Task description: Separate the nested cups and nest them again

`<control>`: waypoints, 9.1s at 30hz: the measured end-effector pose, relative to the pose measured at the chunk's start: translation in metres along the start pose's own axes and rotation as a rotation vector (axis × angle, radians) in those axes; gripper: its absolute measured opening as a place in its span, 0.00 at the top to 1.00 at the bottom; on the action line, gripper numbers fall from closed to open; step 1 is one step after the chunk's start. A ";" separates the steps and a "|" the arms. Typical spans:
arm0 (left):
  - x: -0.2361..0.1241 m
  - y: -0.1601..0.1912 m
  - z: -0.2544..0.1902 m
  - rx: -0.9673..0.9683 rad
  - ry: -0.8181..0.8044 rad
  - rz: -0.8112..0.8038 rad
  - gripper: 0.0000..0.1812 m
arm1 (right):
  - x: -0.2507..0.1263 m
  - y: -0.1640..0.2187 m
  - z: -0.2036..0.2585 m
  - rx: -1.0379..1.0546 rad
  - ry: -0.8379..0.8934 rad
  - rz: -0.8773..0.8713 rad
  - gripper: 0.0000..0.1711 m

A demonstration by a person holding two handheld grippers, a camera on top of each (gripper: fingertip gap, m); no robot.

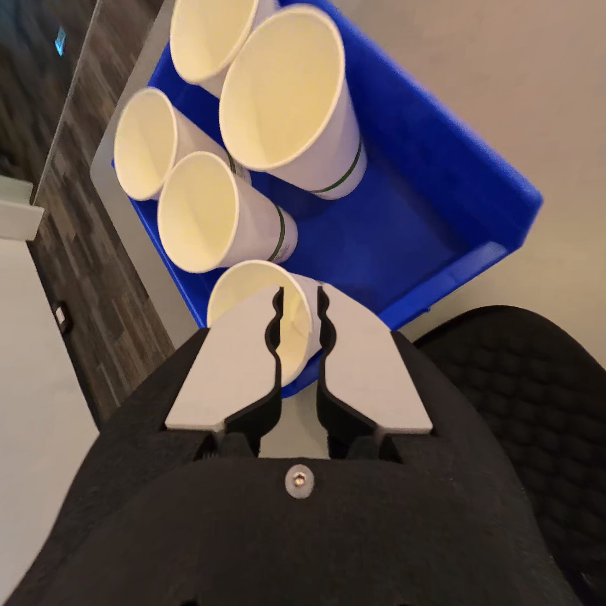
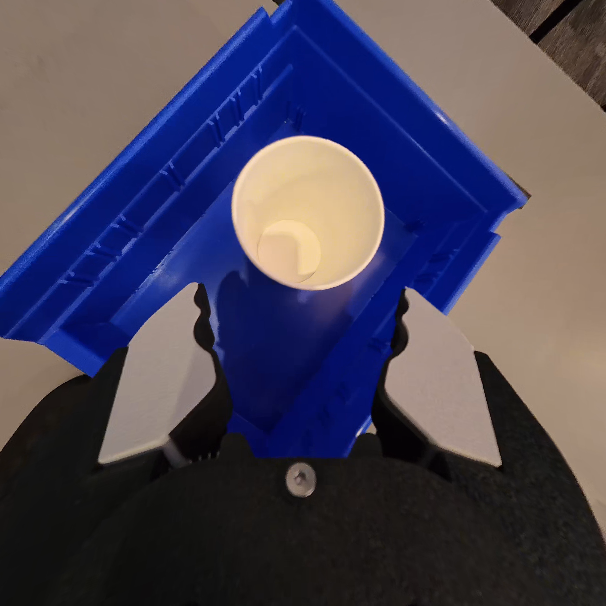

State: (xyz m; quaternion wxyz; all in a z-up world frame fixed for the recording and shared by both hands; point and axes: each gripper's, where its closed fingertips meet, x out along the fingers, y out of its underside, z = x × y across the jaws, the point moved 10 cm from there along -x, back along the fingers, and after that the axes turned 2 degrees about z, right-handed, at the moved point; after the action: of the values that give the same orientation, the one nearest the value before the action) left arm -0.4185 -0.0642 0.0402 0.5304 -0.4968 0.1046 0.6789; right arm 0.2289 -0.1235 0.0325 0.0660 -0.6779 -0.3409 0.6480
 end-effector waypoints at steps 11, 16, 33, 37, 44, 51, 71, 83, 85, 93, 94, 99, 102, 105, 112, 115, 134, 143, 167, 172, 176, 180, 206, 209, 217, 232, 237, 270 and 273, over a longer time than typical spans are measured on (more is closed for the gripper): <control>0.031 0.013 0.000 -0.087 0.036 0.260 0.91 | 0.010 0.001 -0.002 -0.032 -0.006 0.023 0.39; 0.017 0.011 -0.002 -0.096 0.049 0.256 1.00 | 0.005 -0.001 0.000 -0.040 -0.006 -0.003 0.40; -0.081 -0.098 -0.066 0.240 0.310 -0.514 1.00 | -0.044 -0.087 0.119 -0.521 -0.167 -0.573 0.42; -0.062 -0.137 -0.092 0.305 0.422 -0.556 1.00 | -0.039 -0.109 0.179 -0.657 -0.237 -0.681 0.42; -0.055 -0.173 -0.129 0.423 0.489 -0.594 1.00 | -0.003 -0.118 0.227 -0.731 -0.314 -0.666 0.41; -0.057 -0.185 -0.150 0.540 0.523 -0.589 1.00 | 0.013 -0.116 0.233 -0.762 -0.379 -0.612 0.43; -0.053 -0.183 -0.161 0.547 0.492 -0.579 0.90 | 0.027 -0.113 0.234 -0.774 -0.479 -0.522 0.52; -0.068 -0.141 -0.113 0.158 0.403 -0.785 0.54 | -0.038 -0.070 0.047 -0.175 -0.237 -0.761 0.52; -0.067 -0.132 -0.109 0.137 0.379 -0.780 0.55 | -0.025 -0.049 0.011 -0.009 -0.232 -0.739 0.52; -0.066 -0.118 -0.102 0.095 0.379 -0.778 0.56 | 0.017 -0.024 -0.023 0.182 -0.276 -0.673 0.51; -0.066 -0.117 -0.102 0.094 0.379 -0.777 0.56 | 0.020 -0.024 -0.023 0.183 -0.281 -0.665 0.51; -0.063 -0.118 -0.104 0.099 0.391 -0.772 0.57 | 0.035 -0.023 -0.020 0.158 -0.270 -0.595 0.51; -0.062 -0.119 -0.106 0.115 0.392 -0.764 0.57 | 0.039 -0.022 -0.020 0.151 -0.270 -0.563 0.51; -0.060 -0.120 -0.107 0.121 0.395 -0.757 0.57 | 0.041 -0.020 -0.021 0.145 -0.271 -0.545 0.51; -0.058 -0.121 -0.109 0.127 0.410 -0.747 0.57 | 0.038 -0.013 -0.025 0.150 -0.279 -0.515 0.51; -0.059 -0.122 -0.110 0.135 0.408 -0.740 0.57 | 0.037 -0.012 -0.025 0.139 -0.278 -0.490 0.51; -0.056 -0.121 -0.114 0.144 0.416 -0.707 0.58 | 0.040 -0.019 -0.013 0.024 -0.262 -0.479 0.52; -0.056 -0.144 -0.119 0.115 0.419 -0.823 0.62 | -0.010 -0.038 0.005 -0.125 -0.207 -0.677 0.52; -0.071 -0.283 -0.180 0.573 0.544 -0.885 0.96 | -0.019 -0.082 0.113 -0.548 -0.431 -0.629 0.52; -0.064 -0.279 -0.189 0.667 0.497 -0.799 0.99 | -0.022 -0.083 0.119 -0.543 -0.417 -0.561 0.48; -0.062 -0.275 -0.198 0.737 0.494 -0.737 0.99 | -0.024 -0.082 0.129 -0.606 -0.371 -0.517 0.47; -0.060 -0.273 -0.204 0.799 0.467 -0.699 0.99 | -0.022 -0.082 0.137 -0.670 -0.354 -0.490 0.51; -0.075 -0.215 -0.169 0.565 0.332 -0.782 0.73 | 0.021 -0.009 -0.026 0.022 -0.286 -0.702 0.52; -0.076 -0.212 -0.166 0.553 0.328 -0.784 0.73 | 0.026 -0.007 -0.026 0.024 -0.296 -0.648 0.51; -0.079 -0.192 -0.138 0.448 0.258 -0.789 0.72 | 0.000 -0.002 -0.023 -0.012 -0.238 -0.579 0.41; 0.028 -0.071 0.011 0.269 0.151 -0.125 0.73 | -0.019 -0.009 -0.012 -0.097 -0.210 -0.618 0.43; 0.056 -0.078 0.000 0.454 0.190 -0.013 0.73 | -0.012 -0.012 -0.006 -0.125 -0.226 -0.570 0.43; -0.105 -0.191 -0.140 1.128 0.613 -0.342 1.00 | -0.045 -0.108 0.208 -0.581 -0.888 -0.735 0.46; -0.107 -0.205 -0.157 1.197 0.619 -0.324 1.00 | -0.029 -0.109 0.217 -0.583 -0.899 -0.642 0.45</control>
State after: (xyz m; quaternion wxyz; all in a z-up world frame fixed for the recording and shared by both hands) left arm -0.1675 -0.1500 0.1270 0.7537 -0.2986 0.5323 0.2437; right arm -0.0103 -0.1334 0.0819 -0.0802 -0.1929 -0.6850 0.6980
